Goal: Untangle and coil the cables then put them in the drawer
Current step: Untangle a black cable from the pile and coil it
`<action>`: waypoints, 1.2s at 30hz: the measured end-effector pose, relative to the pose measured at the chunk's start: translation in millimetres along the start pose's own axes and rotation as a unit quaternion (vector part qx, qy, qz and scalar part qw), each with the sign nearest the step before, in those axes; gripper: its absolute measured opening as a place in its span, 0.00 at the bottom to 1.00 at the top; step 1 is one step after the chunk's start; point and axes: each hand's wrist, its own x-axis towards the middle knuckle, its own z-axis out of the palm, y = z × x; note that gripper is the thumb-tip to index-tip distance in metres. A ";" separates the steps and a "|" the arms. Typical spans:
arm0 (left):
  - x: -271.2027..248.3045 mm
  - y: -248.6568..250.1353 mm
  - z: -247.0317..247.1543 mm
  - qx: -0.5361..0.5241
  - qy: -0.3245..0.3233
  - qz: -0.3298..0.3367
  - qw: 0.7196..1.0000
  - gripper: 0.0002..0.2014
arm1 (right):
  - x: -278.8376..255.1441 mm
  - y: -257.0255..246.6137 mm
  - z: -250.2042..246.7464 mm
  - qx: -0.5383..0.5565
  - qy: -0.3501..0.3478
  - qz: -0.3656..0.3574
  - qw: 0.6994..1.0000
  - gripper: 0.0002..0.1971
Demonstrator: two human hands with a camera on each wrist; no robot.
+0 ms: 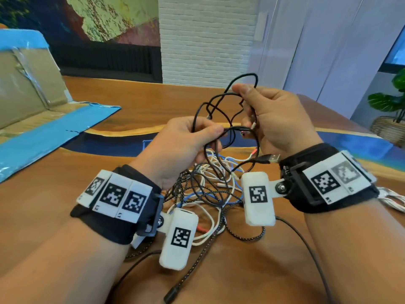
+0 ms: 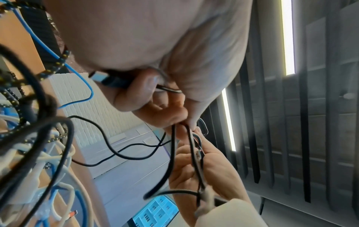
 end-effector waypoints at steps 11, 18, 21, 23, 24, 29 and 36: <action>5.5 0.4 -5.4 0.015 0.092 -0.002 0.996 0.17 | -8.1 0.2 -7.8 0.017 -0.174 0.068 0.982 0.25; 1.8 3.4 -6.0 -0.011 0.059 -0.033 0.998 0.19 | -1.0 0.1 -11.8 0.052 -0.093 0.035 0.994 0.16; 0.7 3.2 -10.0 0.017 0.064 -0.026 0.997 0.18 | 2.7 -4.8 -16.1 0.076 -0.035 0.020 0.996 0.14; 0.4 5.6 -13.2 0.023 0.086 -0.014 0.996 0.18 | 6.9 -9.6 -25.3 0.080 0.005 0.015 0.997 0.15; 0.8 6.3 -14.6 0.017 0.093 -0.007 0.995 0.18 | 9.2 -11.5 -30.8 0.073 0.022 0.009 0.997 0.15; 3.4 6.4 -15.9 -0.036 0.088 -0.020 0.995 0.25 | 21.7 -14.4 -50.9 0.088 0.146 -0.002 0.985 0.21; 4.9 2.7 -13.9 -0.079 0.115 0.003 0.990 0.19 | 26.1 -12.0 -69.1 -0.151 0.158 0.005 0.976 0.08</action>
